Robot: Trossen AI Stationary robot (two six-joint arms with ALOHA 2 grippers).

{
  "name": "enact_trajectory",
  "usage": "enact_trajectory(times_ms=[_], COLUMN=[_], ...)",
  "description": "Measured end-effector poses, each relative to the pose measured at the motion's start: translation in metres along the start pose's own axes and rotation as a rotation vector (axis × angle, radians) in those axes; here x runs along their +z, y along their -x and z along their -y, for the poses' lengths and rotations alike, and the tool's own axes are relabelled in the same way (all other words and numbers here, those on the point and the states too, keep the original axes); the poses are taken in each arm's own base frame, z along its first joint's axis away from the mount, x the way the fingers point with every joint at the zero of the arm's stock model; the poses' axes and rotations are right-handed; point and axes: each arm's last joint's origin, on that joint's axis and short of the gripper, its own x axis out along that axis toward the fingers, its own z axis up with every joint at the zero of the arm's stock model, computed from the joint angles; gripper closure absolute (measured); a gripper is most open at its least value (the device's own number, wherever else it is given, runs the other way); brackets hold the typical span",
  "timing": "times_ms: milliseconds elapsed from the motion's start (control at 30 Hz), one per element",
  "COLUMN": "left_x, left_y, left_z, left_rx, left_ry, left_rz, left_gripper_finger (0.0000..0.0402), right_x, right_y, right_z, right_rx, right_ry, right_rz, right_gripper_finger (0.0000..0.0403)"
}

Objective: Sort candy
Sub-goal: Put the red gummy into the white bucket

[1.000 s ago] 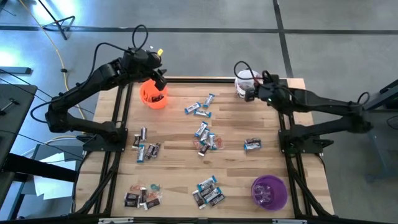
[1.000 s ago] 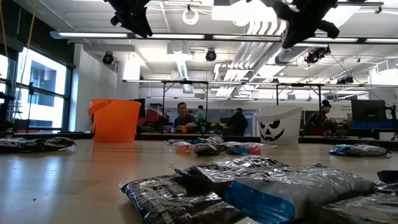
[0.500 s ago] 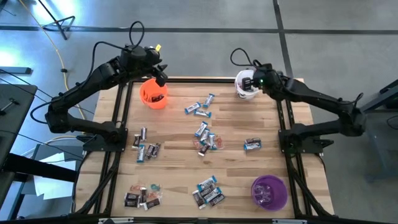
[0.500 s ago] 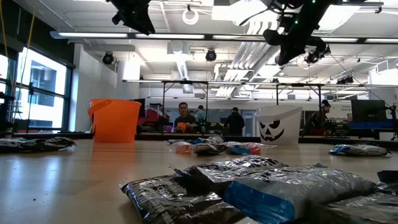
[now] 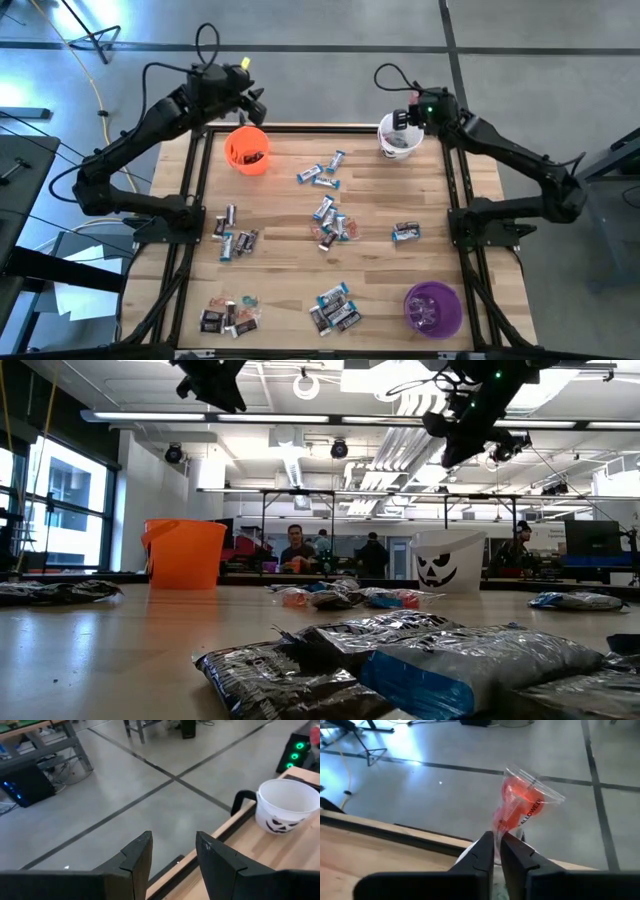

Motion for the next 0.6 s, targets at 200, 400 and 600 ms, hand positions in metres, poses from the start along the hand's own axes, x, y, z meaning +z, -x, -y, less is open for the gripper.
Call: enact_trajectory(times_ms=[200, 400, 600], left_x=[-0.0004, -0.0005, -0.0006], left_y=[-0.0015, -0.0017, -0.0017], left_z=[-0.006, -0.0071, -0.0071], left_rx=[0.022, 0.024, 0.024], left_ry=[0.012, 0.013, 0.003], left_rz=[-0.004, -0.005, -0.006], left_gripper_finger=[0.0261, 0.0261, 0.0261], right_x=[0.0003, 0.0, -0.0016], right_y=[-0.0074, -0.0073, -0.0072], right_z=[0.0045, 0.0034, 0.0027], right_rx=[0.006, 0.053, 0.091], right_ry=[-0.018, -0.046, -0.02], right_rz=[-0.026, -0.045, -0.073], right_gripper_finger=[0.0334, 0.0305, 0.0291])
